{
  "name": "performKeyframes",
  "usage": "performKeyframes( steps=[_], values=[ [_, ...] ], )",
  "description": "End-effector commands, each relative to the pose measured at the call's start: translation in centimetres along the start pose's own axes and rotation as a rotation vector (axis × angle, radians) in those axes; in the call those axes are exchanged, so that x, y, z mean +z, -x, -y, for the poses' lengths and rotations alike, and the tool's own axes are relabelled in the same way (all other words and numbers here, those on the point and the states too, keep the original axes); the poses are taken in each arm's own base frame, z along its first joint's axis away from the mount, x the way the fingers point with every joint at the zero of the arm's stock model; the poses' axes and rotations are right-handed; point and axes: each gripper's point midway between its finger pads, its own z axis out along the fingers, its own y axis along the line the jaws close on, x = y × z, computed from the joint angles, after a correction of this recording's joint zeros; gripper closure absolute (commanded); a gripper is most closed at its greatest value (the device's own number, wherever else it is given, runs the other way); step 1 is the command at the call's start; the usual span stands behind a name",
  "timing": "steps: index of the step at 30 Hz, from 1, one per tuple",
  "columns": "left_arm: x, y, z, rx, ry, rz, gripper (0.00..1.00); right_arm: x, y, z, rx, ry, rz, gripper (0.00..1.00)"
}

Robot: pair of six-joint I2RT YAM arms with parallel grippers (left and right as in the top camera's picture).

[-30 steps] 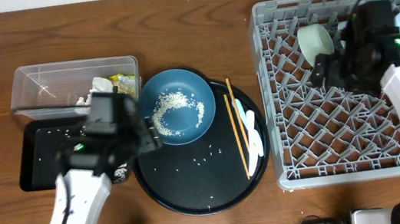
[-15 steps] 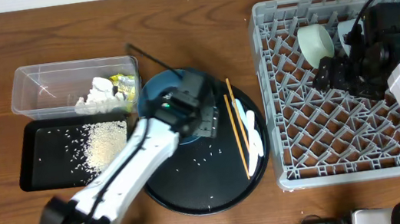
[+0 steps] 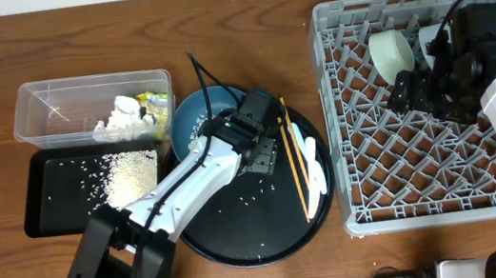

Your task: Sort waste into correct bins and load items into the dishwasher rack

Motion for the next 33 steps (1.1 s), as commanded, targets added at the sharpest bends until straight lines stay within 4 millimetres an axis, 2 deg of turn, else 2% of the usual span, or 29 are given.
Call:
performKeyframes(
  steps=[1, 8, 24, 28, 33],
  values=[
    [0.2, 0.5, -0.3, 0.006, 0.02, 0.008, 0.25, -0.8, 0.1, 0.0, -0.012, 0.01, 0.024, 0.05],
    [0.4, 0.5, -0.2, -0.019, 0.019, 0.007, 0.25, -0.8, 0.0, 0.0, -0.011, 0.01, 0.022, 0.05],
    [3.8, -0.7, -0.2, -0.027, 0.042, -0.064, 0.26, -0.8, 0.0, 0.0, -0.01, 0.01, 0.021, 0.06],
    [4.4, -1.5, -0.4, -0.045, 0.051, -0.095, 0.36, -0.8, 0.0, 0.0, -0.011, 0.009, 0.021, 0.06],
    [4.3, -1.9, -0.1, -0.032, 0.053, -0.107, 0.59, -0.8, 0.0, 0.0, -0.011, 0.01, 0.021, 0.06]
  ],
)
